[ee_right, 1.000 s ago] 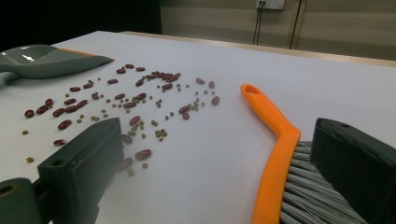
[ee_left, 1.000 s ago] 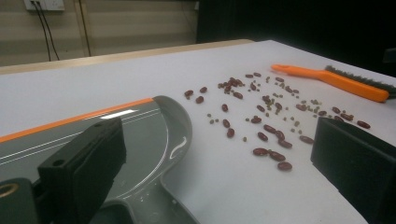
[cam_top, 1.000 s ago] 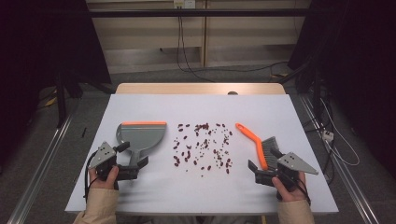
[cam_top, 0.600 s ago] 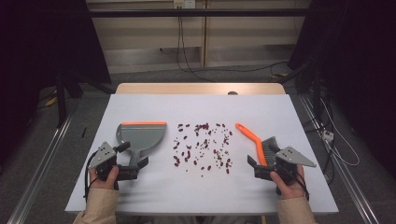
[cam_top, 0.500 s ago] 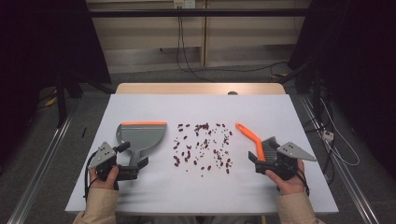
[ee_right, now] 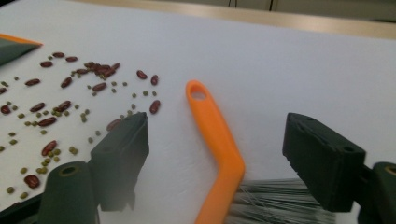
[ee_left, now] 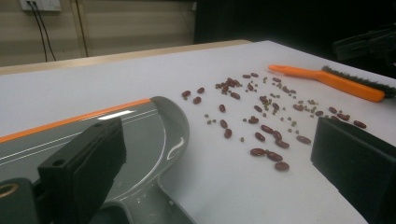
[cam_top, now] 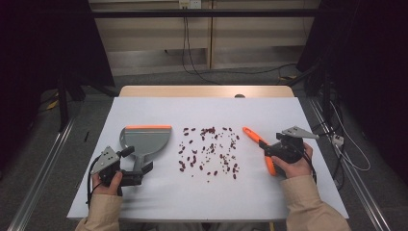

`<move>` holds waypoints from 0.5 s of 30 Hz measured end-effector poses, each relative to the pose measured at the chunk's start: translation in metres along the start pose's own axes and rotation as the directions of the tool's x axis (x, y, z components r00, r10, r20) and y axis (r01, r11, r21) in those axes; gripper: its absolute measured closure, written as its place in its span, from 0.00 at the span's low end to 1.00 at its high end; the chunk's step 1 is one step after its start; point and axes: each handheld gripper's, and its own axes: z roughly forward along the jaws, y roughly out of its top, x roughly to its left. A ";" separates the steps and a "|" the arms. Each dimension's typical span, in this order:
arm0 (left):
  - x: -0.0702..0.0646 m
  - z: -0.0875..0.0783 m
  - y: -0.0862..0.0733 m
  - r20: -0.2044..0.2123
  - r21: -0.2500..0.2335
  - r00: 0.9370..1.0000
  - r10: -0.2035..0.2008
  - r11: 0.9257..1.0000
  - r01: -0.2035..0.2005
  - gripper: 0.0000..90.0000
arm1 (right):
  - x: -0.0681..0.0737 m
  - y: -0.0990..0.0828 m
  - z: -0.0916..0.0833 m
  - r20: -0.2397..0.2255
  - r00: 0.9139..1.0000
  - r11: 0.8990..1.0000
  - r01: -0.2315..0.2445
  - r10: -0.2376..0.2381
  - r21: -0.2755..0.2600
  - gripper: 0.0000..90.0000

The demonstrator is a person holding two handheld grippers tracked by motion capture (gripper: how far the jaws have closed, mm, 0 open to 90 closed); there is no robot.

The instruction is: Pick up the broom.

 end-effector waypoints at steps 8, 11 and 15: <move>0.000 0.000 0.000 0.000 0.001 1.000 -0.002 1.000 0.002 0.03 | -0.012 0.010 0.024 -0.024 0.999 0.984 0.034 -0.030 0.175 0.55; 0.000 0.000 0.000 0.001 0.003 1.000 -0.002 1.000 0.002 0.03 | -0.013 0.010 0.029 -0.015 0.999 0.976 0.045 -0.043 0.215 0.59; 0.000 0.000 0.000 0.001 0.004 1.000 -0.005 1.000 0.005 0.03 | -0.014 0.011 0.033 -0.009 0.999 0.970 0.039 -0.038 0.241 0.63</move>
